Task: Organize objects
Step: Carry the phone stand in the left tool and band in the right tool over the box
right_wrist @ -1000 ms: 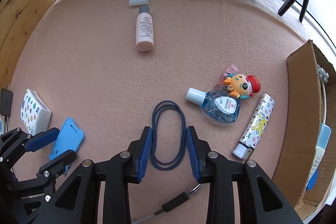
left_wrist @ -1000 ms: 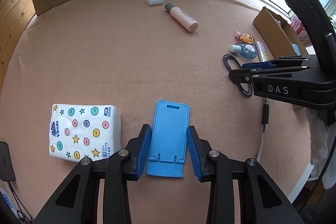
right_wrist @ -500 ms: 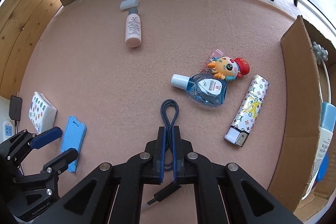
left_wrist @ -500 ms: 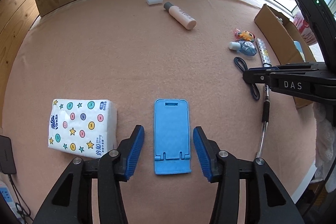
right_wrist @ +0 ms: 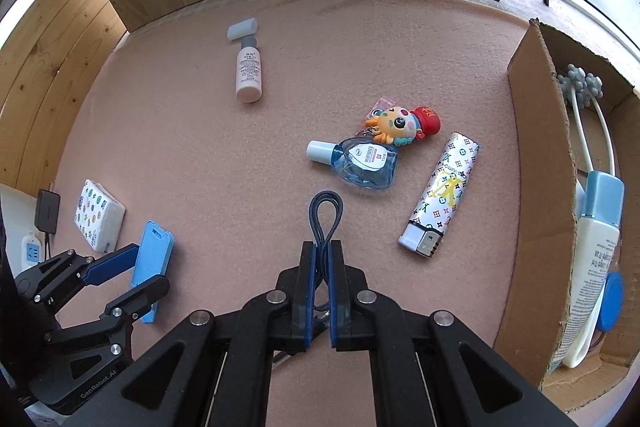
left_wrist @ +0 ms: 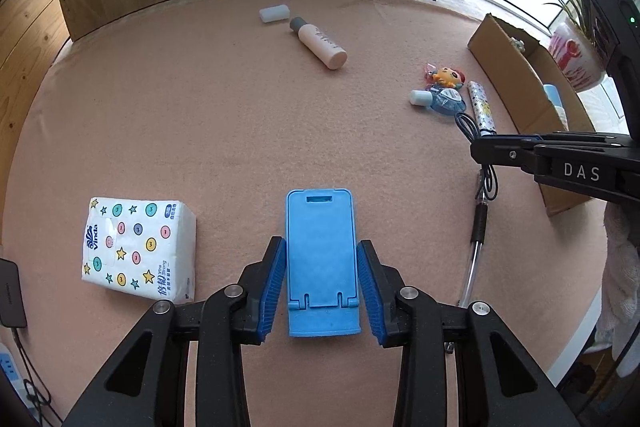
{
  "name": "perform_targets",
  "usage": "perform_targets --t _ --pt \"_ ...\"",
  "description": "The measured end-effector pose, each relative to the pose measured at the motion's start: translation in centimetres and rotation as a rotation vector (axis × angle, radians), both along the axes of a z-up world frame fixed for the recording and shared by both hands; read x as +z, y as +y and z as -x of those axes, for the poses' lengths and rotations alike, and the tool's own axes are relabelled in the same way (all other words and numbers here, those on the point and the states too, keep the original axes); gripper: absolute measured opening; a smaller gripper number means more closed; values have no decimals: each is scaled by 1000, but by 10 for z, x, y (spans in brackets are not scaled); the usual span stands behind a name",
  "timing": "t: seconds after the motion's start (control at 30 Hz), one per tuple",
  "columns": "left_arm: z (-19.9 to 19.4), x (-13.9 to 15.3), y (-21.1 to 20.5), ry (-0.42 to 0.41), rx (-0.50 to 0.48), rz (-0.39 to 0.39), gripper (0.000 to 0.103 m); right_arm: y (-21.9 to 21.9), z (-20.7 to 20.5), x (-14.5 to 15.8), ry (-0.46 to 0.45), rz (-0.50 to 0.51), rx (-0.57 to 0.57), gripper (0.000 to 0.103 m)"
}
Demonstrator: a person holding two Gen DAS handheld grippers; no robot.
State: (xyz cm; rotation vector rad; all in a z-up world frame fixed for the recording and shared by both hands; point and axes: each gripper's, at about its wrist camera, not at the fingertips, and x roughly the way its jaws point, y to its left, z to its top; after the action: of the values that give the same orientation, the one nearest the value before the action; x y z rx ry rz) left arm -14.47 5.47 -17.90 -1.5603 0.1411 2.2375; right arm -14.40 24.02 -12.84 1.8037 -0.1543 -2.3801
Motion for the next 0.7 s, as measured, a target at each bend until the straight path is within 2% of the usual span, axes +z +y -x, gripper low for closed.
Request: perform_targets --t 0.37,0.7 --pt "5 44 45 68 -37 -97 39 46 -18 44 99 64 -67 5" --pt "2 67 132 106 -141 -152 39 131 -46 70 157 70 -189 5"
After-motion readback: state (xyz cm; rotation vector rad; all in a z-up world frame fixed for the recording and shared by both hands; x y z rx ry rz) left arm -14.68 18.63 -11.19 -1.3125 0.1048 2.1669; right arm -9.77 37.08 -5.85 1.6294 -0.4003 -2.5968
